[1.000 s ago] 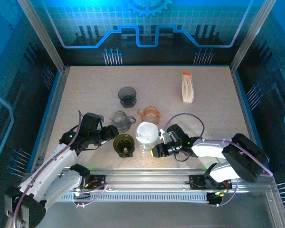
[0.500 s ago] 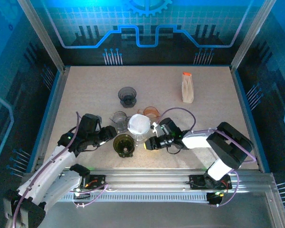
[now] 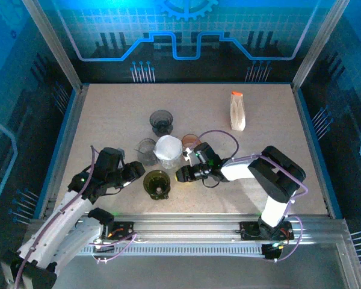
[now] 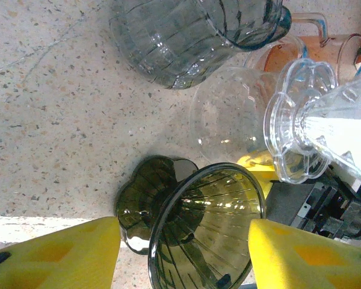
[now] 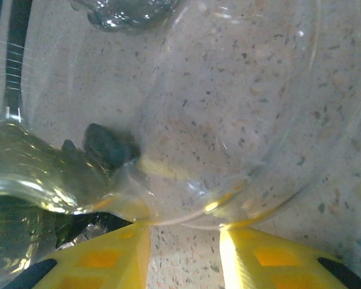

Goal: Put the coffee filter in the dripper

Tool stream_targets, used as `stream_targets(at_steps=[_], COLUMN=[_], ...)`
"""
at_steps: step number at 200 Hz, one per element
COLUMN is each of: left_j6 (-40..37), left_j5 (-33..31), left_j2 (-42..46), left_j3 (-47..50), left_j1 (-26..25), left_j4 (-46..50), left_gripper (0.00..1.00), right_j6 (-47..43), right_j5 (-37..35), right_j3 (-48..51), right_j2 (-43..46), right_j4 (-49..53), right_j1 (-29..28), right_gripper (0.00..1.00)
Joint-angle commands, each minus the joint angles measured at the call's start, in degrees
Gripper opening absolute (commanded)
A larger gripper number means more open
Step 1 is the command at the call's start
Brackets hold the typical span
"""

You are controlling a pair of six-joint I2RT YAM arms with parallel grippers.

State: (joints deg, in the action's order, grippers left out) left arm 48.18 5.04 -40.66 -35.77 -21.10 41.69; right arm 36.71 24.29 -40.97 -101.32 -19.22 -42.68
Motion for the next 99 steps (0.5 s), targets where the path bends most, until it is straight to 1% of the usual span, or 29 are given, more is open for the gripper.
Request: stream_targets(at_steps=[1, 79, 83, 99], left_j6=[1.7, 2.3, 2.2, 2.3], left_j5=[-1.4, -1.8, -1.8, -1.8], left_j2=[1.2, 2.8, 2.8, 3.0], left_j3=[0.4, 1.2, 1.2, 1.1], left_j1=[0.5, 0.5, 0.5, 0.5], left_j4=[1.8, 2.2, 2.3, 2.3], left_gripper=[0.59, 0.59, 0.59, 0.58], right_j6=[0.2, 0.7, 0.7, 1.0], right_j5=[-0.3, -0.6, -0.5, -0.4], right_j3=[-2.8, -9.1, -10.8, -12.6], right_j2=[-2.2, -8.4, -8.8, -10.5], right_j4=[-3.4, -4.4, -4.4, -4.6], right_j1=[0.4, -0.4, -0.4, -0.5], right_gripper=[0.36, 0.35, 0.35, 0.35])
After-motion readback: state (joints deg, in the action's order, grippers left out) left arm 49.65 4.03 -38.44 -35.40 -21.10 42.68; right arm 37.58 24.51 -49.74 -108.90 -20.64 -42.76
